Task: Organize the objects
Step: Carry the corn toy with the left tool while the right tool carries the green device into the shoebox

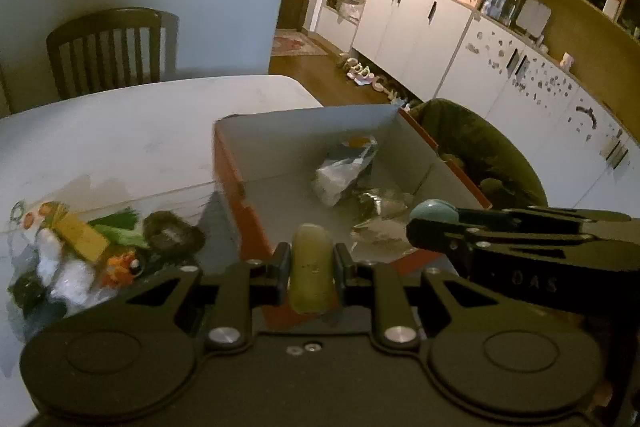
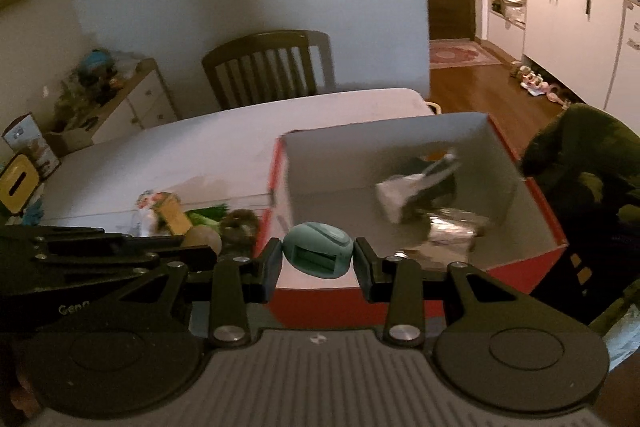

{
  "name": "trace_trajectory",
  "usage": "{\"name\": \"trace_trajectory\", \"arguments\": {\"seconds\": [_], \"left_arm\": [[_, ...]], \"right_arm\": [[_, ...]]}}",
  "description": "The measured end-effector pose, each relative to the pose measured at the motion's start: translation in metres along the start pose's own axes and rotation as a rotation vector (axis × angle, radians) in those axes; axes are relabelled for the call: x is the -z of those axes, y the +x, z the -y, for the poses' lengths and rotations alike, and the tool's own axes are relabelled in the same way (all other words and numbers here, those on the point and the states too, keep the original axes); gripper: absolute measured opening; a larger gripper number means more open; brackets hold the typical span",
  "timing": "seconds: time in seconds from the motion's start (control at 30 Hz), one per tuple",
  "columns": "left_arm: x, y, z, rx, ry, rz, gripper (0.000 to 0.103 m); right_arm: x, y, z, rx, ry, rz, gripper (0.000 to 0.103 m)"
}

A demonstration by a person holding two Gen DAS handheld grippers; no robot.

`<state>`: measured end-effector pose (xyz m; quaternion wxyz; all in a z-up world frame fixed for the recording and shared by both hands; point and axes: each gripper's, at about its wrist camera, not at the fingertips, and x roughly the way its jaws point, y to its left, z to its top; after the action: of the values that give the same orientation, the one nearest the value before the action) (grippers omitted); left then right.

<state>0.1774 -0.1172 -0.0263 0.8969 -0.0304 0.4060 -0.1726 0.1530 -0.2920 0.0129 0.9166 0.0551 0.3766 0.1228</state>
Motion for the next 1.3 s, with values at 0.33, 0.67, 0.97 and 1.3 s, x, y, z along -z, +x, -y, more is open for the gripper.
{"name": "trace_trajectory", "arguments": {"seconds": [0.33,0.67,0.97,1.3], "left_arm": [[-0.026,0.06,0.036,-0.019,0.054,-0.073,0.021],[-0.04,0.124,0.042,-0.099,0.068,-0.161,0.021],[-0.048,0.173,0.033,-0.111,-0.026,-0.287,0.021],[-0.05,0.203,0.023,-0.132,-0.055,-0.382,0.021]], "right_arm": [[-0.01,0.017,0.062,0.029,-0.008,-0.023,0.038],[-0.033,0.073,0.106,0.077,-0.033,-0.082,0.038],[-0.044,0.124,0.118,0.091,-0.069,-0.162,0.038],[-0.055,0.162,0.124,0.081,-0.099,-0.289,0.038]]}}
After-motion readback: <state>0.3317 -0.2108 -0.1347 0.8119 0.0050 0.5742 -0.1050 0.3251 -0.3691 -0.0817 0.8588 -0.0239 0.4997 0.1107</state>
